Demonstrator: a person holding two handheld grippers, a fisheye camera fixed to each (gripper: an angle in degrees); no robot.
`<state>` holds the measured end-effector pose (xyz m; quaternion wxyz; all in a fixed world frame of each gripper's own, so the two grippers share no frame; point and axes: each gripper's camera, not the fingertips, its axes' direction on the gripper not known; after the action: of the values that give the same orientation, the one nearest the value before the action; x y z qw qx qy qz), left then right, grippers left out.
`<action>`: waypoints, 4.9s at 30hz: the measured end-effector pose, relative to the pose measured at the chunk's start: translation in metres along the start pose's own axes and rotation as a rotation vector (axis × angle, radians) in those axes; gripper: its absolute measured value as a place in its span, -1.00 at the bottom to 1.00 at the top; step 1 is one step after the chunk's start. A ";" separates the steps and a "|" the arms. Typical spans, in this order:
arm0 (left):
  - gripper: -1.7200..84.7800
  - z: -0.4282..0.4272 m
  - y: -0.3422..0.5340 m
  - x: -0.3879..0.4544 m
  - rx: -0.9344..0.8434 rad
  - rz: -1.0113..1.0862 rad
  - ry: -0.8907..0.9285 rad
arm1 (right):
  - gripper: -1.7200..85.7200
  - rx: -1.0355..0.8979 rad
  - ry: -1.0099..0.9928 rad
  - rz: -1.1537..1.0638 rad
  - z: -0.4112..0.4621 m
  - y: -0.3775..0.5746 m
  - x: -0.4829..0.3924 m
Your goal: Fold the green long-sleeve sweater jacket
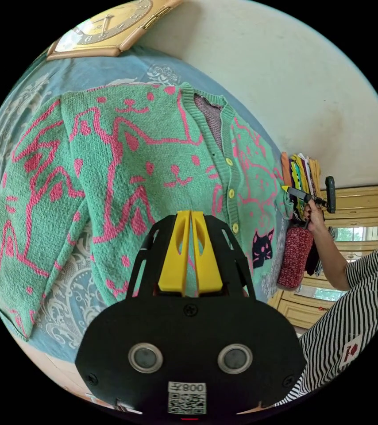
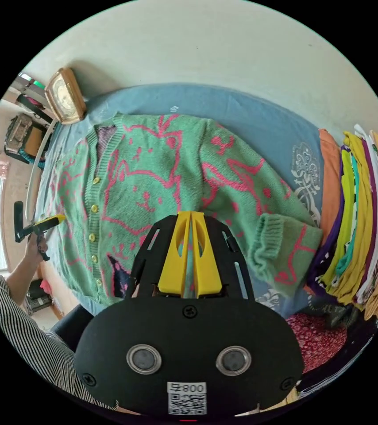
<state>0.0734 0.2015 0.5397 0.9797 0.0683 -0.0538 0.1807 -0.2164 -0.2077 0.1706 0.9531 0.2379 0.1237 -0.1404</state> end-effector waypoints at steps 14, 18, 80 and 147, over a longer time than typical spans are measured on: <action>-0.92 0.071 0.119 0.073 -0.405 0.068 0.034 | -0.84 -0.387 -0.106 -0.352 0.133 0.087 -0.162; -0.94 0.070 0.126 0.078 -0.416 0.072 0.029 | -0.95 -0.391 -0.097 -0.321 0.146 0.091 -0.164; -0.96 -0.010 0.145 0.200 -0.386 0.000 -0.202 | -0.91 -0.284 -0.367 0.017 0.168 0.273 -0.036; -0.89 0.439 -0.399 0.407 -0.329 0.689 0.443 | -0.87 0.343 0.292 0.203 -0.062 0.286 0.145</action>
<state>0.5604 -0.0935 0.9791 0.8480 -0.1508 0.1101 0.4960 0.0014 0.0346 0.1933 0.8801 0.4251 0.2098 -0.0268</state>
